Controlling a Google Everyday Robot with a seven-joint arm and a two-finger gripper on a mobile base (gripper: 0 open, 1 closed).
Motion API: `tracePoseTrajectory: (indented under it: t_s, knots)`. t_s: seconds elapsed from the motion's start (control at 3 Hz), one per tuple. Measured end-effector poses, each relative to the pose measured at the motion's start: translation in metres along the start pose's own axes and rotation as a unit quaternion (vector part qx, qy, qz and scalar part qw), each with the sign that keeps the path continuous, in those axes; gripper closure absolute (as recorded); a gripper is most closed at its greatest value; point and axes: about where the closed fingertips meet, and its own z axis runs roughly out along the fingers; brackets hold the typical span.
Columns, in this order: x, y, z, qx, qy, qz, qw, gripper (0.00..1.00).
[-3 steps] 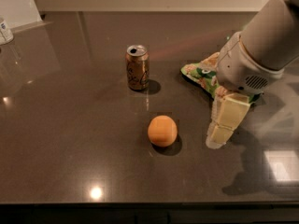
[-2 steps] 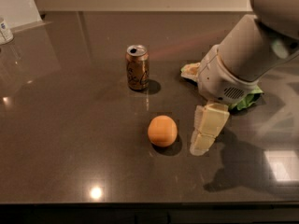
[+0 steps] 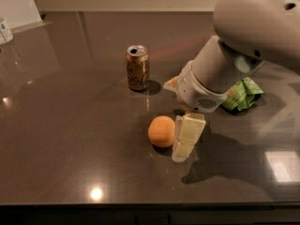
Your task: Pick orange
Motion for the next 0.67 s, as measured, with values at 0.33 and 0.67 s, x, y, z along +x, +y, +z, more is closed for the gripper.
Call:
tracePoseTrajectory:
  t_s: [0.33, 0.67]
  knots:
    - [-0.0051, 0.0055, 0.0146, -0.019, -0.001, -0.005, 0.9998, 0.00]
    - [-0.0083, 0.0093, 0.0212, -0.033, -0.001, -0.007, 0.9994, 0.16]
